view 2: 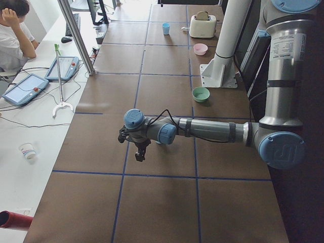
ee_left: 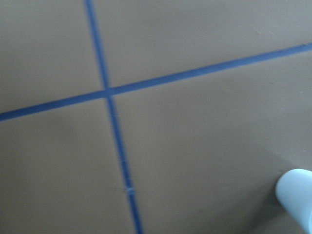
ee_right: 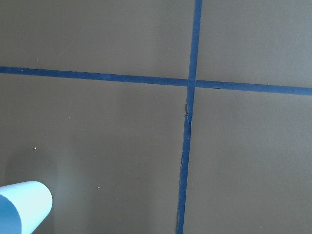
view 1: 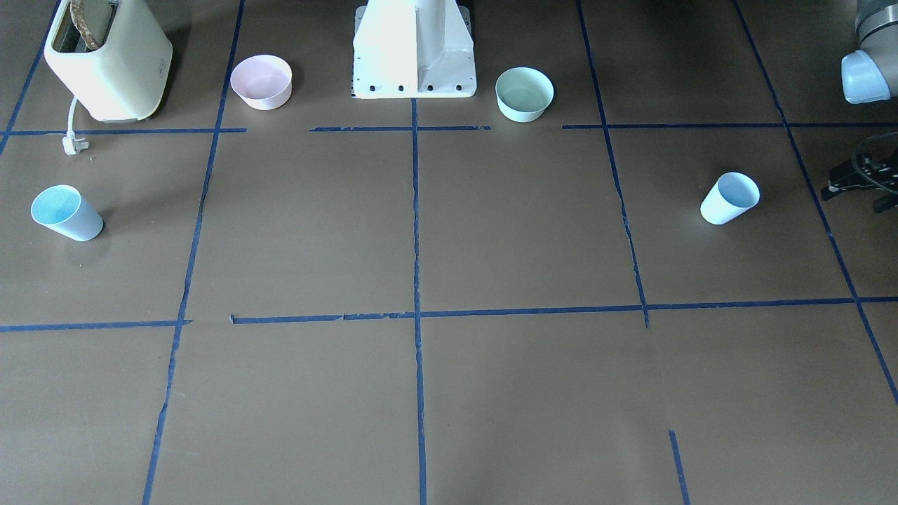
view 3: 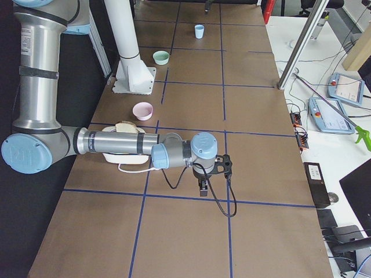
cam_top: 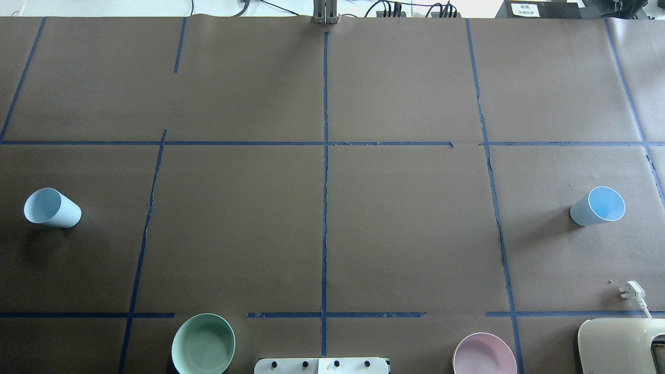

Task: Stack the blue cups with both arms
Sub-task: 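Move the left gripper toward the light blue cup on its side, then close the left gripper on the rim of the light blue cup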

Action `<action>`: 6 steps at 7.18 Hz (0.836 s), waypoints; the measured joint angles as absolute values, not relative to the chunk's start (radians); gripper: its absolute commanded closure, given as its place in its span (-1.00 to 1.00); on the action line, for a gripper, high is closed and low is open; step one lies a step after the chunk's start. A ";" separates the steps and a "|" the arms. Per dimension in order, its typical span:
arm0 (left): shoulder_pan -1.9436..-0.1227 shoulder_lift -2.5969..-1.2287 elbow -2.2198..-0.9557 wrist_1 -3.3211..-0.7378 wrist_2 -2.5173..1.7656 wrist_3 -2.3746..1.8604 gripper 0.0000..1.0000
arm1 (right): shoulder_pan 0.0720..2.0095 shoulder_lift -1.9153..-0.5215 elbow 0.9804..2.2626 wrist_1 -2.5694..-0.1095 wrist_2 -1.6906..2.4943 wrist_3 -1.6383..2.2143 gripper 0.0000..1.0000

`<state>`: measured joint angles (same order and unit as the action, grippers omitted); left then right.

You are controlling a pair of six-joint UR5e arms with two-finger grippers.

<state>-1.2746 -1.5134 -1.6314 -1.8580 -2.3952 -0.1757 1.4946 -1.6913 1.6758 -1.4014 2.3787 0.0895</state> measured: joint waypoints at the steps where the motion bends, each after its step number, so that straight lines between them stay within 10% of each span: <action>1: -1.224 -1.467 -1.641 -1.995 -2.392 -0.313 -1.00 | 1.494 -1.691 1.676 -1.401 2.379 0.088 -1.00; 6: -1.094 -1.422 -1.695 -2.114 -2.384 -0.552 -1.00 | 1.491 -1.695 1.667 -1.404 2.379 0.081 -1.00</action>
<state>-1.0942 -1.4221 -1.6953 -2.1144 -2.3841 -0.5521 1.4907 -1.6949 1.6673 -1.4035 2.3785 0.0815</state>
